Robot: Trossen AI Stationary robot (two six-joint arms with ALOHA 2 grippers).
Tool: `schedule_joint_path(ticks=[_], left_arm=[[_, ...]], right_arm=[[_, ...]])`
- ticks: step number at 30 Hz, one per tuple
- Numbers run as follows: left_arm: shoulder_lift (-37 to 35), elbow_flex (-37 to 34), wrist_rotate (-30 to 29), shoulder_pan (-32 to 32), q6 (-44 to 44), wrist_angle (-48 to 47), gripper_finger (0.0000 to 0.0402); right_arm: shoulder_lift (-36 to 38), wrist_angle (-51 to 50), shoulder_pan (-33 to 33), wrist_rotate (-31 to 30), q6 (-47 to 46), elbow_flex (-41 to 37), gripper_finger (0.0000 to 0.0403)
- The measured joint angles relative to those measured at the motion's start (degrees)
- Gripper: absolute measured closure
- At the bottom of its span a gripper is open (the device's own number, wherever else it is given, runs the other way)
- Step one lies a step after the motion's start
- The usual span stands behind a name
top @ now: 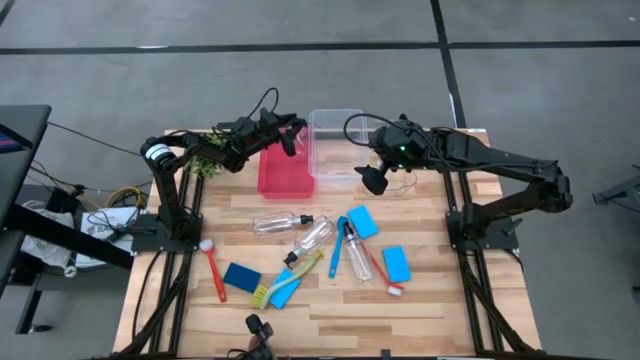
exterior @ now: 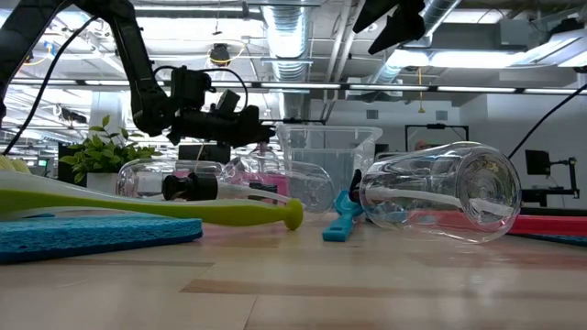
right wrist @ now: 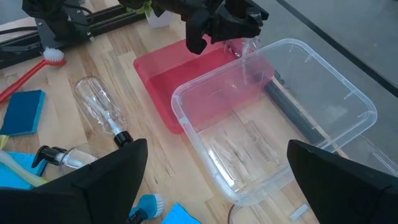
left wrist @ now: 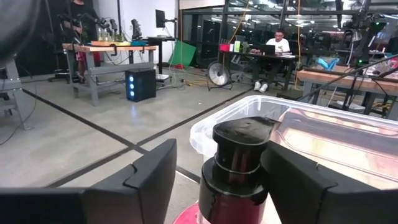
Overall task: Pick & Place Kitchen Sink Supplies
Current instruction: Put the top right transparent dishwashing liquid dispenser into the red bin, then put the bottom right transparent dishwashing liquid dispenser into the red bin
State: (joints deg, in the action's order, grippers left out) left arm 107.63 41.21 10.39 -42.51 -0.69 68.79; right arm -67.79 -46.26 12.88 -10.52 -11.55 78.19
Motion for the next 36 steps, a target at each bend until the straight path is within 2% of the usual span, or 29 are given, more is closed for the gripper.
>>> schedule_joint_path(ticks=[9,19,21,27,36], left_arm=[[-0.02,0.00,0.24,-0.01,0.31,-0.02,0.0127],[-1.84,-0.11,0.37,0.01,0.39,-2.03,0.0121],[-3.77,-0.11,0.38,0.00,0.90,-5.05,0.0121],[-11.18,-0.13,0.37,0.01,7.92,-22.77,0.0121],[-20.28,-0.13,-0.59,0.01,8.31,-36.72,0.0121]], right_arm=[[-0.02,-0.01,0.00,0.00,0.08,0.00,0.0023],[0.00,-0.01,0.01,0.00,0.08,0.00,0.0023],[-0.02,-0.02,0.00,0.00,0.08,0.00,0.0023],[-0.02,-0.02,0.00,0.00,1.82,0.00,0.0023],[-0.01,-0.02,0.02,-0.02,3.13,0.00,0.0023]])
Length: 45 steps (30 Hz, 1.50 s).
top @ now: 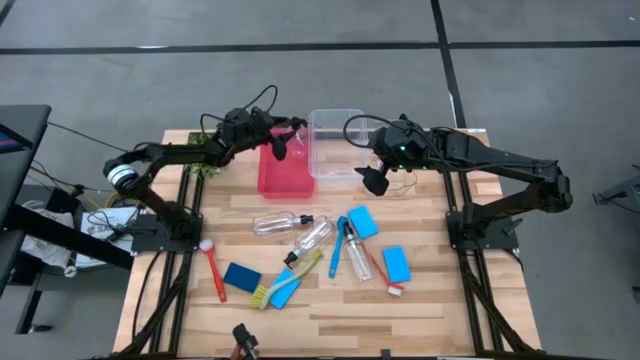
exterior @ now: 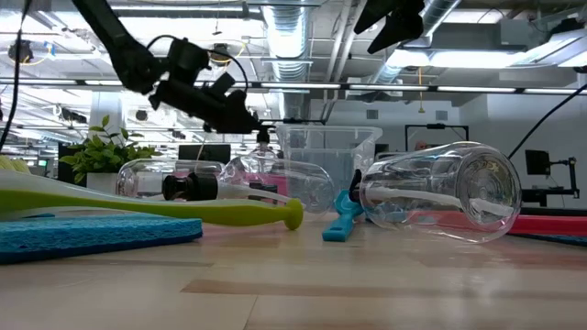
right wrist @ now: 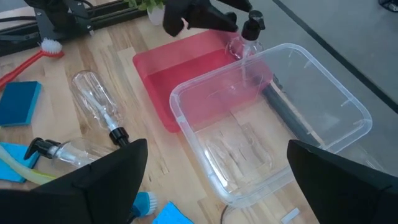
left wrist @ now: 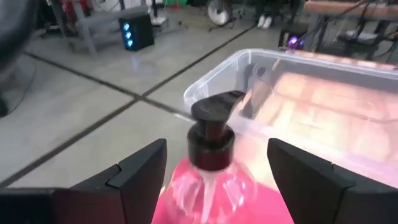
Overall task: Pick & Place Kitchen Sink Supplies
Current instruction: Put the bottom right transparent dishwashing liquid dispenser into the red bin
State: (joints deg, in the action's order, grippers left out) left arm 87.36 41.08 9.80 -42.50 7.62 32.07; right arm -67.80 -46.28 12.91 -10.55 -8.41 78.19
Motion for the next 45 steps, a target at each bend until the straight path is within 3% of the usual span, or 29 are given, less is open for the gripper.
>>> schedule_joint_path(ticks=[4,11,23,30,36,40,45], left_arm=[[-5.61,0.00,-4.02,0.00,0.04,-9.76,0.0121],[-14.47,0.00,-4.11,3.36,-2.26,-20.58,0.0121],[-22.41,0.00,-4.18,21.53,-16.98,-29.59,0.0124],[-22.08,-0.02,-4.15,37.01,-31.70,-29.88,0.0124],[-22.08,-0.02,-7.09,48.54,-39.97,-29.64,0.0124],[-22.08,-0.02,-7.41,52.04,-41.14,-29.59,0.0124],[-22.19,-0.03,-6.22,52.60,-41.56,-29.58,0.0124]], right_arm=[[0.00,0.00,0.00,0.00,0.01,0.00,0.0023],[0.00,0.00,0.00,0.00,0.01,0.00,0.0023],[0.01,-6.09,-3.14,0.17,-1.15,0.00,0.0023],[0.01,-8.42,-7.53,0.16,-9.94,-0.33,0.0023],[0.01,-5.52,-13.11,0.13,-19.26,-5.20,0.0023],[0.01,-0.03,-18.05,0.10,-28.17,-10.46,0.0023],[-0.06,14.46,-24.36,-0.89,-35.69,-17.92,0.0023]])
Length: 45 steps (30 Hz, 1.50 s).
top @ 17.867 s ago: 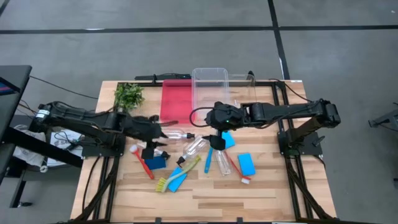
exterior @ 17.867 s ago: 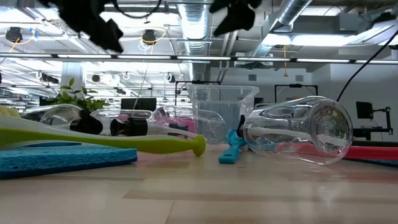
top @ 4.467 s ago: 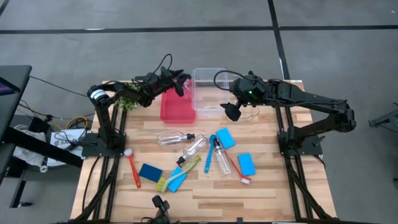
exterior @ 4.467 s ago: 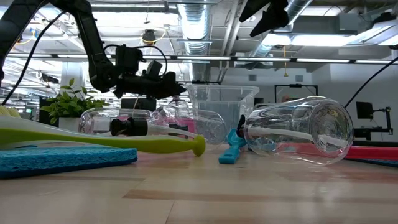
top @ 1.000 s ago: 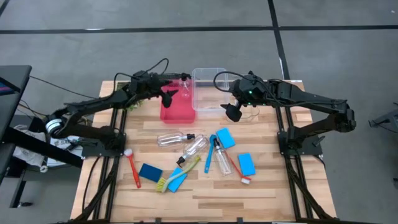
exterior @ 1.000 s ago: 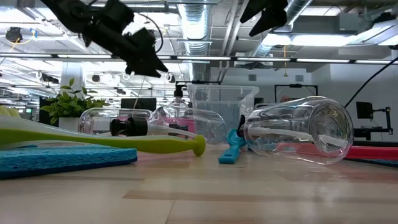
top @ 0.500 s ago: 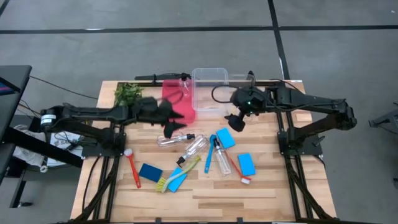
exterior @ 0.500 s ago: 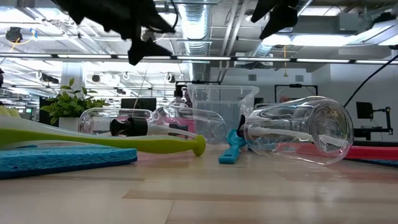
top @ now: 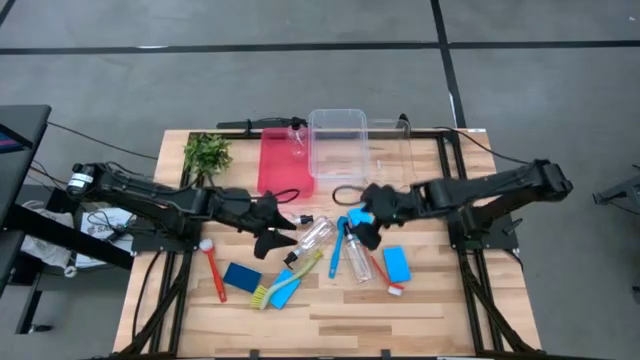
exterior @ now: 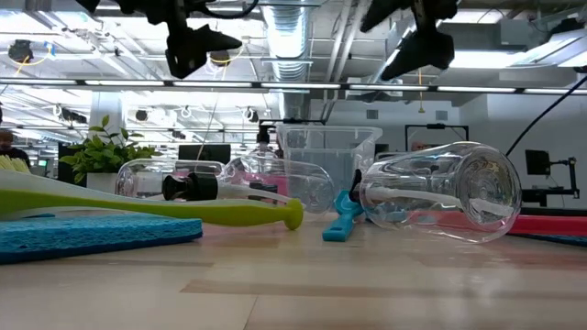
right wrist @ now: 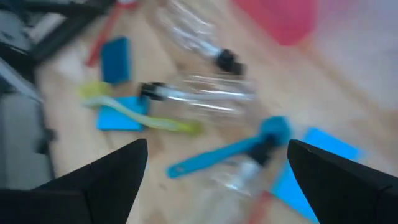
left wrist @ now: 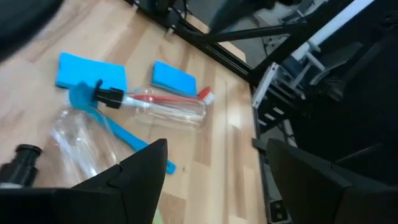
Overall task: Pick & Place Kitchen Sink Supplies
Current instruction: Put the bottom right transparent dishwashing liquid dispenser into the red bin
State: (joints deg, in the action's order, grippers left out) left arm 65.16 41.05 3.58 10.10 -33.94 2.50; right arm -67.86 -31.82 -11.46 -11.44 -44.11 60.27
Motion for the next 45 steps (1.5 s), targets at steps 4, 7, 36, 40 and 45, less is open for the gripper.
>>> schedule_joint_path(ticks=[4,7,36,40,45], left_arm=[[-1.31,-0.04,7.26,0.13,-1.47,-0.32,0.0124],[-2.60,-0.04,12.38,1.16,-1.36,-0.46,0.0124],[-17.22,-3.37,11.16,9.21,3.28,-1.50,0.0124],[-19.36,-5.22,8.16,8.86,2.17,-1.61,0.0124],[-20.61,-6.31,5.82,8.86,1.84,-1.48,0.0124]], right_arm=[[-0.84,9.32,-3.82,-5.29,-6.28,-3.99,0.0023],[-2.98,9.11,-5.44,-11.13,-11.90,-4.36,0.0023],[-18.71,3.87,1.82,1.83,-19.56,-4.28,0.0023],[-18.68,3.13,3.40,2.57,-17.22,-4.27,0.0023],[-18.68,3.07,4.25,2.60,-14.72,-4.26,0.0023]])
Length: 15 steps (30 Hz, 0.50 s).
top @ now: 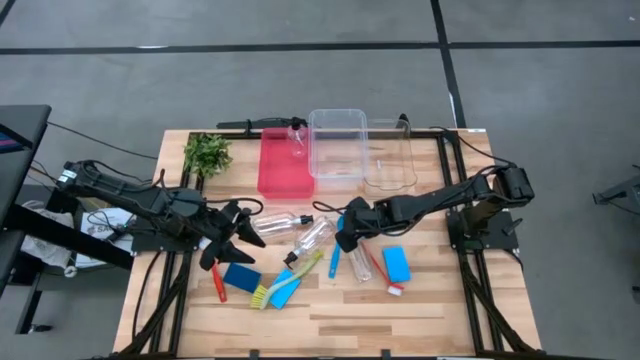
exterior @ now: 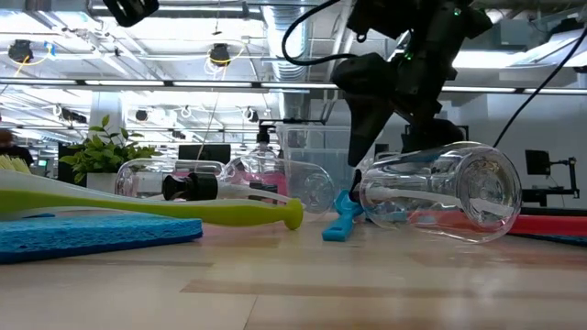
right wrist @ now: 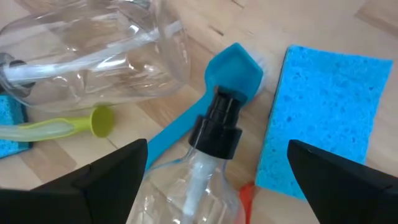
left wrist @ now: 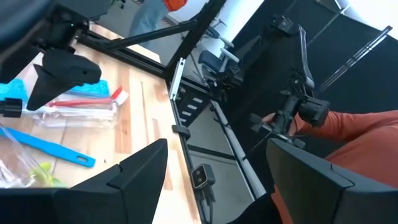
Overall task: Pick & Place Kitchen Sink Supplies
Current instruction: Put the bottom right transparent dishwashing liquid dispenser into the red bin
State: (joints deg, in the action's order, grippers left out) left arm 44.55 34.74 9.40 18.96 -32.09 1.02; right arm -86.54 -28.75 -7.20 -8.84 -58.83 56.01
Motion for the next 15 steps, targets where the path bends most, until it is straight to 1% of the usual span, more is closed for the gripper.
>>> schedule_joint_path(ticks=[5,15], left_arm=[[0.02,0.00,-0.61,-0.26,-0.09,0.06,0.0124],[0.02,0.02,-0.88,-1.99,0.06,0.05,0.0124]], right_arm=[[-0.99,0.00,0.04,0.62,0.51,0.04,0.0023],[-7.46,2.58,-0.28,4.25,-0.05,0.17,0.0023]])
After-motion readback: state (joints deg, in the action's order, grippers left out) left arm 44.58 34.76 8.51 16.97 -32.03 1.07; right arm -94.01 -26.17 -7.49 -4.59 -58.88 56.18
